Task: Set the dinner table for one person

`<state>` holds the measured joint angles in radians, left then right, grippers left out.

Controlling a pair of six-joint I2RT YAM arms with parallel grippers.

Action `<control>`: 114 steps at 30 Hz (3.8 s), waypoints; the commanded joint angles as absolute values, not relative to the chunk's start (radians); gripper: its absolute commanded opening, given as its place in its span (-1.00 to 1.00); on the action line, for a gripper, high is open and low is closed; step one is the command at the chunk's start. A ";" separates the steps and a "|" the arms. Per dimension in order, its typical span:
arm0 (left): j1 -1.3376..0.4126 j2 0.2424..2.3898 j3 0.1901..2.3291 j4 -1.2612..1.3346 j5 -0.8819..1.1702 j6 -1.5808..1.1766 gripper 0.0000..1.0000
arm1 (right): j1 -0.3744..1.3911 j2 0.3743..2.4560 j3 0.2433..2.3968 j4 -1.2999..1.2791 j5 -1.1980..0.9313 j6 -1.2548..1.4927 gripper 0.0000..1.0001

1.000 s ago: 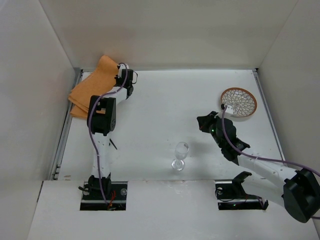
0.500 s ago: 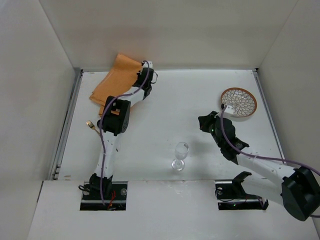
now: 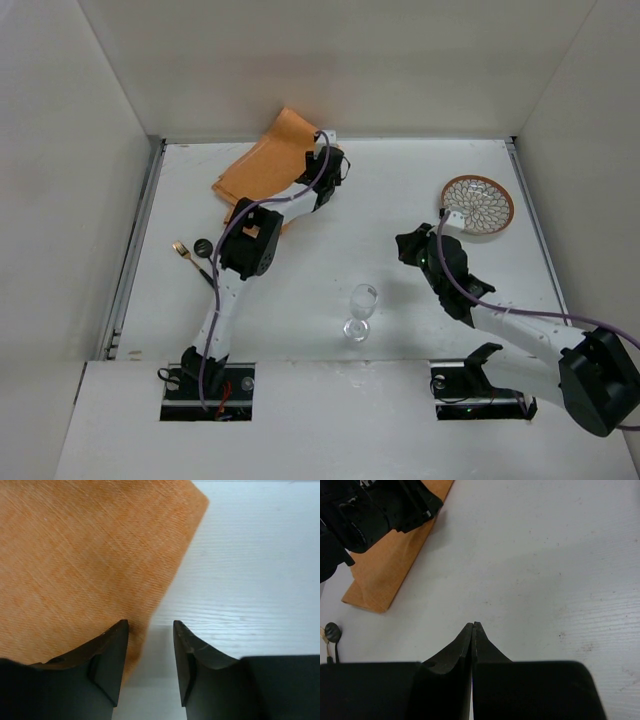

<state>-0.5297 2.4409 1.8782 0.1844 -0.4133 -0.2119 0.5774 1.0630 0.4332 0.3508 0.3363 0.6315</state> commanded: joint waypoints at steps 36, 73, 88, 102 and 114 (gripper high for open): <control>-0.406 1.746 0.770 0.445 -0.348 -0.884 -0.54 | 0.577 1.083 0.472 0.420 0.293 0.624 -0.39; -0.077 1.973 0.957 0.538 -0.202 -1.031 -0.20 | 0.585 1.127 0.486 0.439 0.282 0.623 -0.01; -0.257 1.711 1.008 0.588 -0.274 -0.801 -0.98 | 0.590 1.106 0.471 0.451 0.293 0.632 -0.02; -0.688 1.822 1.359 0.600 0.130 -0.382 -0.90 | 0.559 1.069 0.437 0.434 0.351 0.718 -0.02; -0.736 2.008 1.609 0.477 0.379 -0.385 -0.23 | 0.469 0.867 0.368 0.338 0.463 0.767 -0.05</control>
